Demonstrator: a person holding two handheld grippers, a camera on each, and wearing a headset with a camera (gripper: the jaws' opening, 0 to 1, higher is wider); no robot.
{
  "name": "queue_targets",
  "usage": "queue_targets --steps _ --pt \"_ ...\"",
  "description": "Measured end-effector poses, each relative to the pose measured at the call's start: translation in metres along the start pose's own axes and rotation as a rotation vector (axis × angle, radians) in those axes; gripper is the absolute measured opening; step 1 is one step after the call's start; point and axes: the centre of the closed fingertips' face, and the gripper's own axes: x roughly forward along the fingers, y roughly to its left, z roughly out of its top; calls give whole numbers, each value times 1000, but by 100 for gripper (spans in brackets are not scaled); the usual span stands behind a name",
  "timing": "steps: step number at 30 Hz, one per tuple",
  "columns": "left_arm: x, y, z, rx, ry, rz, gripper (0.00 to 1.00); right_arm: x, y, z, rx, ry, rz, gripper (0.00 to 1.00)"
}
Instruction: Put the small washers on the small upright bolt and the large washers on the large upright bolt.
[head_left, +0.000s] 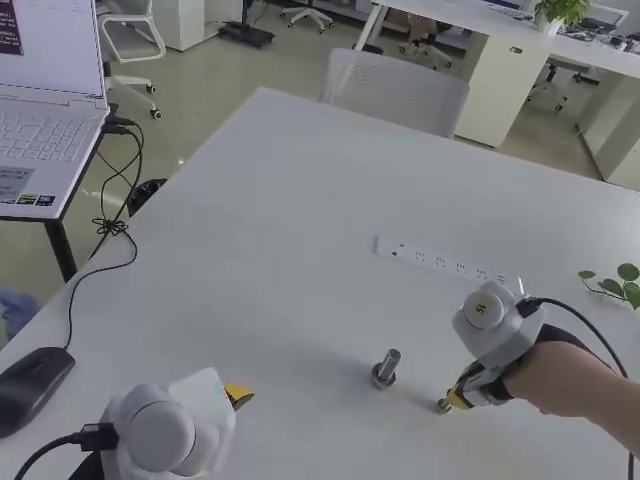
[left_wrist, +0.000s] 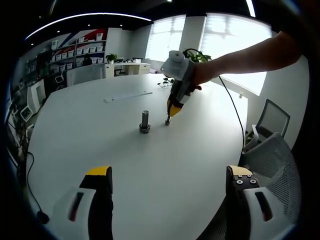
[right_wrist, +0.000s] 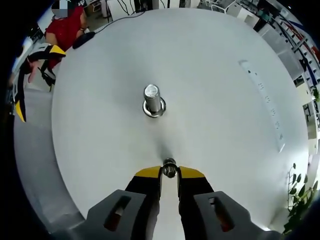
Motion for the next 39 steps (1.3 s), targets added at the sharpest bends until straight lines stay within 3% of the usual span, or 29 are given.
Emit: queue_targets --steps 39 --pt "8 4 -4 -9 15 -10 93 23 -4 0 -16 7 -2 13"
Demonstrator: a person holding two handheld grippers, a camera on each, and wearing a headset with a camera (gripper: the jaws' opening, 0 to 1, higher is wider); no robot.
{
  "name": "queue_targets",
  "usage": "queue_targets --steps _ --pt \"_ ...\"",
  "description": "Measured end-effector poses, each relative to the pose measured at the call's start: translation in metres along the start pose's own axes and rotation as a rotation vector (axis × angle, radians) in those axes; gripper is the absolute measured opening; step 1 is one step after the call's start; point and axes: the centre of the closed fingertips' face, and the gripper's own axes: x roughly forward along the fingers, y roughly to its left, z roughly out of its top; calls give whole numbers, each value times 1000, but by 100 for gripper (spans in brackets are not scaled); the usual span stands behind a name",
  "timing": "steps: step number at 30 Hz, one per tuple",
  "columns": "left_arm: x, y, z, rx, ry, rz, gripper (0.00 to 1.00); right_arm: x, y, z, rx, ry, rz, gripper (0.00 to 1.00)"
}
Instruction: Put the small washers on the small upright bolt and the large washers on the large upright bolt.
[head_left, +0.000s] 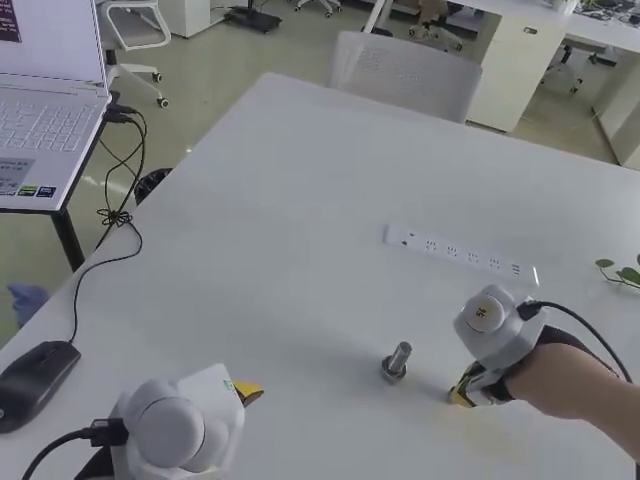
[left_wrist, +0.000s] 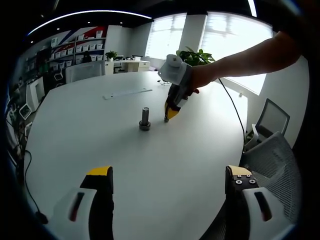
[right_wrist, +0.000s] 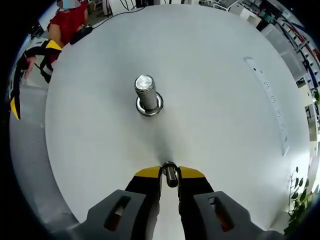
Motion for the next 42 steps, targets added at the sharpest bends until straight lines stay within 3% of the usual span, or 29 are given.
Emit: queue_targets --steps 42 --pt "4 -8 -4 -6 7 -13 92 3 0 1 -22 -1 -2 17"
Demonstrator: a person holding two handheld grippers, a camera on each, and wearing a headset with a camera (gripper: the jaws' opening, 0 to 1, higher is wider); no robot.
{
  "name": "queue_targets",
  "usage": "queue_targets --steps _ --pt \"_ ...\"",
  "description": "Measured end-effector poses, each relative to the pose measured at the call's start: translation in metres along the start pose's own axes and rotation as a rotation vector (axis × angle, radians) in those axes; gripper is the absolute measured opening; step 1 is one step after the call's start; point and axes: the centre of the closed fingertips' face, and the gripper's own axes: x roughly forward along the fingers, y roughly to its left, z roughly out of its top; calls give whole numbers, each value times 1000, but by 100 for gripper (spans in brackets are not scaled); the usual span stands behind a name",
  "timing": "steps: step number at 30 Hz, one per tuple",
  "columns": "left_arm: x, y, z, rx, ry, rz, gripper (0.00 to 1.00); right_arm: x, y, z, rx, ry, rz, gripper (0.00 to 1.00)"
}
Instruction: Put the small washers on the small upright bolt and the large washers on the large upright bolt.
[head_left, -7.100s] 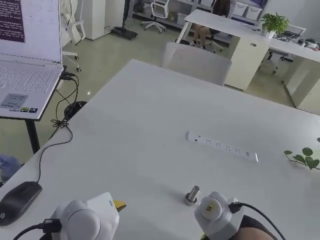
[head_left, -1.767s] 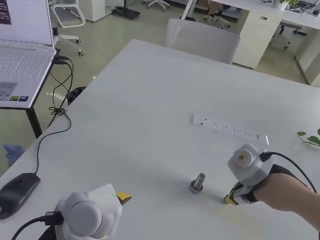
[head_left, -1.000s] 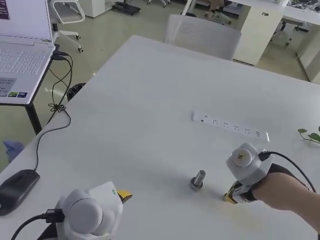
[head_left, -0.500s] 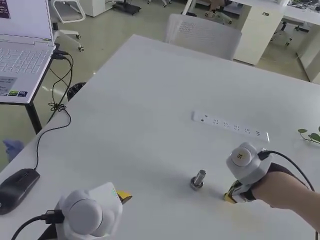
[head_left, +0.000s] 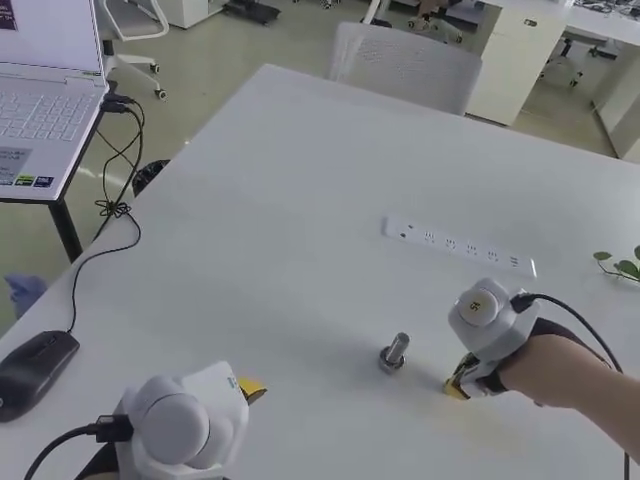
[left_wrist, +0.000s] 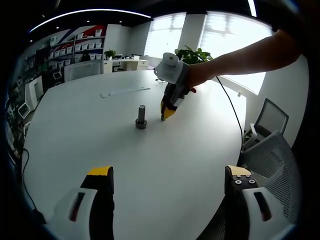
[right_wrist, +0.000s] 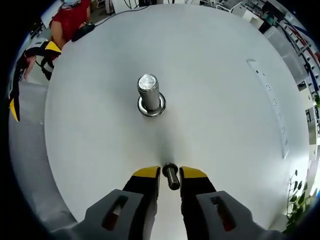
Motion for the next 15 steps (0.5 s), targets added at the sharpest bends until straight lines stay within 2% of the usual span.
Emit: queue_targets --steps 6,15 --pt "0 0 1 -2 -4 1 92 0 2 0 4 -2 13 21" --pt "-3 -2 1 1 -6 4 92 -6 3 3 2 -9 7 21"
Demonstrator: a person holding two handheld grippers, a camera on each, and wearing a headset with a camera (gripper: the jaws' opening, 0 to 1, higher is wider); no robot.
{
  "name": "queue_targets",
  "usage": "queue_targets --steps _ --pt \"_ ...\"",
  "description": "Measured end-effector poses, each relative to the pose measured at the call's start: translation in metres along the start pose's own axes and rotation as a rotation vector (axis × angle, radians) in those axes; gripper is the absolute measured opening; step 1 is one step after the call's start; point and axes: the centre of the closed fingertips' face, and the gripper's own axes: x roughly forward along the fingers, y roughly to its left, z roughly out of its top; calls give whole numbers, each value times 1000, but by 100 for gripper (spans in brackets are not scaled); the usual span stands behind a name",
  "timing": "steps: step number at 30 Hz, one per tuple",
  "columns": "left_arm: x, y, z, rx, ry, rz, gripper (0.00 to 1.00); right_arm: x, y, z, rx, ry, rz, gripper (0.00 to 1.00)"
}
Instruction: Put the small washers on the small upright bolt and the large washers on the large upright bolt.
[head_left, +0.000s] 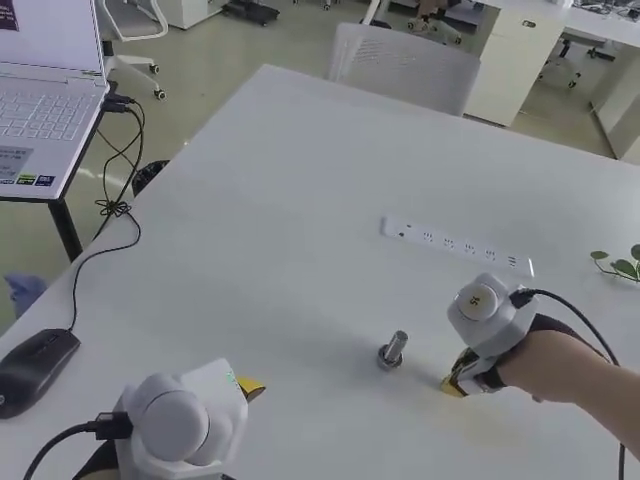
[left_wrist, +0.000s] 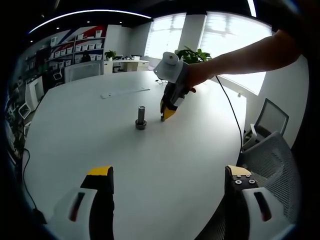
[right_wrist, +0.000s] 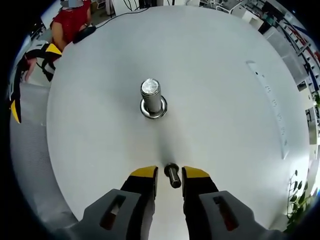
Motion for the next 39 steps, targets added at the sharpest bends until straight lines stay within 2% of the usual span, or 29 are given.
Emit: queue_targets --steps 13,26,30,34,39 --pt "-2 -4 3 9 -4 5 92 -18 -5 1 9 -35 -26 21" --pt "-5 -5 6 5 -4 17 92 -51 -5 8 34 -120 -52 21" --pt "-7 -1 8 3 -5 27 92 -62 -6 7 58 -161 -70 22" --pt "-11 1 13 -5 -14 35 92 -74 1 8 134 -242 -54 22" --pt "-14 7 14 -5 -12 54 92 -92 9 8 188 -337 -65 22"
